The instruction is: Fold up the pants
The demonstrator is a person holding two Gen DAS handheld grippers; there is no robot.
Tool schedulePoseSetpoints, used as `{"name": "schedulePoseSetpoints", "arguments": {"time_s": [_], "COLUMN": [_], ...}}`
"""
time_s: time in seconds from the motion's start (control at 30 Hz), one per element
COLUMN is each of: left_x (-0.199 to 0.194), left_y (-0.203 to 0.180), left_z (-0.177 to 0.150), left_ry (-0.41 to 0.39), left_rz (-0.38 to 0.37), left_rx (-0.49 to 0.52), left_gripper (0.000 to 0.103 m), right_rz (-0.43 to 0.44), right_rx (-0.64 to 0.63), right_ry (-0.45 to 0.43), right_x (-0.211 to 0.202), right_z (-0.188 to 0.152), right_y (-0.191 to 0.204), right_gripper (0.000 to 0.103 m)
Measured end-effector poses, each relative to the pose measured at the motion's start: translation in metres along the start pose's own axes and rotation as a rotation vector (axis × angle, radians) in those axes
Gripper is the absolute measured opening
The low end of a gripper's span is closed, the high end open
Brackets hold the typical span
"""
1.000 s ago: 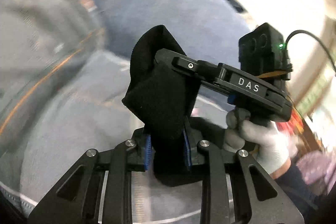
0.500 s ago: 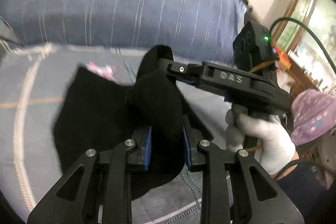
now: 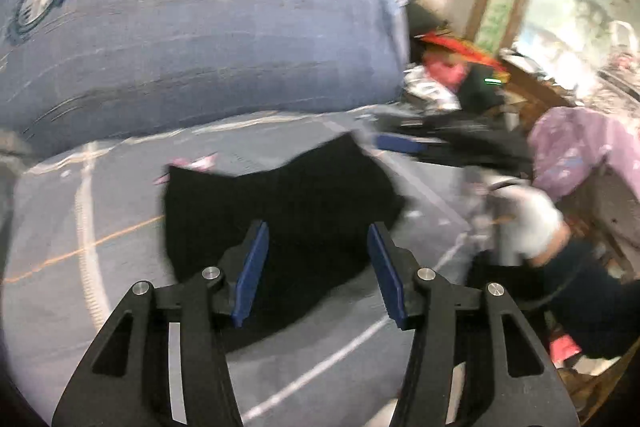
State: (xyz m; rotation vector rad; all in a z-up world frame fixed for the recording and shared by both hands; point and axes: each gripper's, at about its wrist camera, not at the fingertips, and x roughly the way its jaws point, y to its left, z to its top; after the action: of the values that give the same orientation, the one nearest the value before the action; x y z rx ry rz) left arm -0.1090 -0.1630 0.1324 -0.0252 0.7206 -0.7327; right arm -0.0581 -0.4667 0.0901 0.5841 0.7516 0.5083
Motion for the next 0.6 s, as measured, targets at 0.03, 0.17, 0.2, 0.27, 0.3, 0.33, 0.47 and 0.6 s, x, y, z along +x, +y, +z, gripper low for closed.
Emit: {"name": "schedulePoseSetpoints", "arguments": {"time_s": [0.03,0.17,0.2,0.27,0.3,0.33,0.47,0.6], "left_x": [0.002,0.014,0.017,0.026,0.032,0.040,0.070,0.087], "left_y": [0.010,0.038,0.040,0.049,0.054,0.061,0.082,0.094], "left_z": [0.000,0.007,0.011,0.020,0.024,0.029,0.042,0.048], "left_ry": [0.008,-0.004,-0.007,-0.010,0.002,0.019,0.086,0.130], "left_rz": [0.020,0.096,0.104,0.130,0.132,0.128,0.083,0.050], "left_rx": [-0.022,-0.052,-0.041,-0.015,-0.002,0.013,0.085,0.165], "left_gripper": [0.052,0.052,0.052,0.052,0.052,0.052,0.052,0.052], "right_rz": [0.027,0.038,0.025,0.023,0.054,0.070,0.071,0.037], "right_rx": [0.038,0.079,0.074,0.070,0.079,0.081,0.017,-0.074], "right_ry": [0.015,0.059,0.067,0.061,0.058,0.064,0.129,0.195], "right_x": [0.000,0.009,0.009,0.009,0.011,0.014,0.038,0.060], "right_z": [-0.004,-0.014,-0.015,-0.015,-0.013,-0.011,-0.007,-0.017], "right_y": [-0.004,-0.006,-0.006,-0.002,-0.001,0.000,0.012,0.020], "right_gripper": [0.064,0.066,0.066,0.067,0.067,0.068,0.067,0.042]}}
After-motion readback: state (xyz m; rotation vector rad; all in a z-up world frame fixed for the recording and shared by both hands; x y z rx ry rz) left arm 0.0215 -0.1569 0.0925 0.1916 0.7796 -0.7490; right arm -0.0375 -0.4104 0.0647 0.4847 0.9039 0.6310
